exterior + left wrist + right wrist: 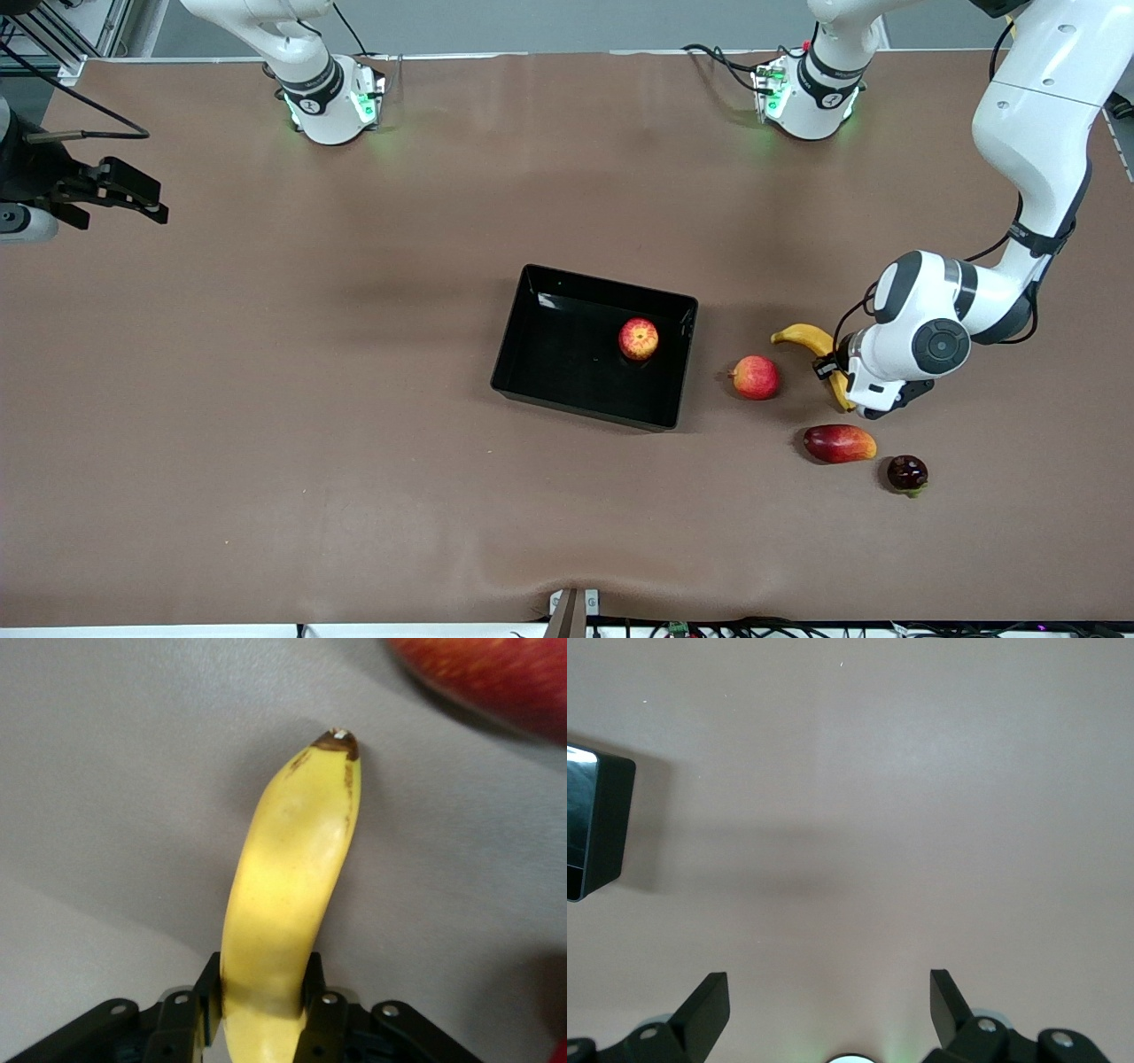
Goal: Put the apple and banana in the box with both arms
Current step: 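Move the left gripper to the yellow banana and grasp it, then lift the banana with the left gripper and carry it over the tray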
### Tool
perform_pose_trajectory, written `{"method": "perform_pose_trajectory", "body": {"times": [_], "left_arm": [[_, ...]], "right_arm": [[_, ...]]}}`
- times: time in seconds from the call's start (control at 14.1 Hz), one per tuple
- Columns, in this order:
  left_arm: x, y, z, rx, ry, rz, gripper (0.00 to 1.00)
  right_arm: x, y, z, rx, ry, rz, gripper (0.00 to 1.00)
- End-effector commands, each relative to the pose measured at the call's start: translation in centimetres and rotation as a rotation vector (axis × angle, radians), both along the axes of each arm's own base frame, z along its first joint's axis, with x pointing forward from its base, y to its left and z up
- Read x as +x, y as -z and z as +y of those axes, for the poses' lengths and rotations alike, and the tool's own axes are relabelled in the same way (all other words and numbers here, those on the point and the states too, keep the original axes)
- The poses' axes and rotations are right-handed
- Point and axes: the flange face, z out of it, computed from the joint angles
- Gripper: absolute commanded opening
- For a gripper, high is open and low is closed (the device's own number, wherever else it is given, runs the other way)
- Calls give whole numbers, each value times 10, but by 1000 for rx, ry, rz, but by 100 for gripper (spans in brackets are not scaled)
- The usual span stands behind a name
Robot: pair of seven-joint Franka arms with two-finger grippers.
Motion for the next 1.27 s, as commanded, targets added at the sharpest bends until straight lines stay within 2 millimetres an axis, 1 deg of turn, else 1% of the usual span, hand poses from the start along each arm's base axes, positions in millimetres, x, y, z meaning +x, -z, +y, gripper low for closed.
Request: {"method": "perform_pose_trajectory", "body": {"times": [0.0, 0.14, 0.21, 0.28, 0.42, 0.49, 0.57, 0.64, 0.71, 0.78, 0.85, 1.06, 1.13, 1.2], "left_arm": [[-4, -55, -20, 46, 41, -50, 0], [-6, -109, -44, 82, 76, -72, 0], [-5, -138, -60, 85, 97, -91, 0], [-3, -166, -81, 72, 109, -98, 0], [-2, -209, -136, 6, 105, -108, 0], [-2, -215, -166, -43, 88, -106, 0], [-7, -222, -202, -75, 89, -115, 0], [-18, -217, -241, -77, 138, -115, 0], [-34, -210, -285, -72, 208, -120, 0], [-34, -205, -308, -63, 225, -139, 0], [-39, -200, -336, -72, 221, -143, 0], [-50, -167, -404, -72, 164, -157, 0], [-56, -154, -419, -60, 155, -179, 0], [-62, -140, -428, -44, 149, -190, 0]], "right_arm": [[1, -16, 0, -6, -8, -22, 100], [-1, -15, 1, -6, -9, -8, 100], [0, -13, 2, -6, -10, -3, 100], [0, -12, 3, -6, -15, -2, 100], [1, -12, 3, -6, -18, -3, 100], [1, -12, 4, -6, -19, -4, 100], [1, -14, 4, -7, -21, -5, 100], [1, -14, 4, -7, -22, -7, 100], [1, -16, 4, -7, -22, -11, 100], [2, -14, 3, -7, -18, -7, 100], [3, -12, 1, -6, -13, -2, 100], [4, -9, -2, -8, -13, 1, 100], [4, -9, -2, -7, -10, 1, 100], [5, -8, -3, -7, -2, 4, 100]]}}
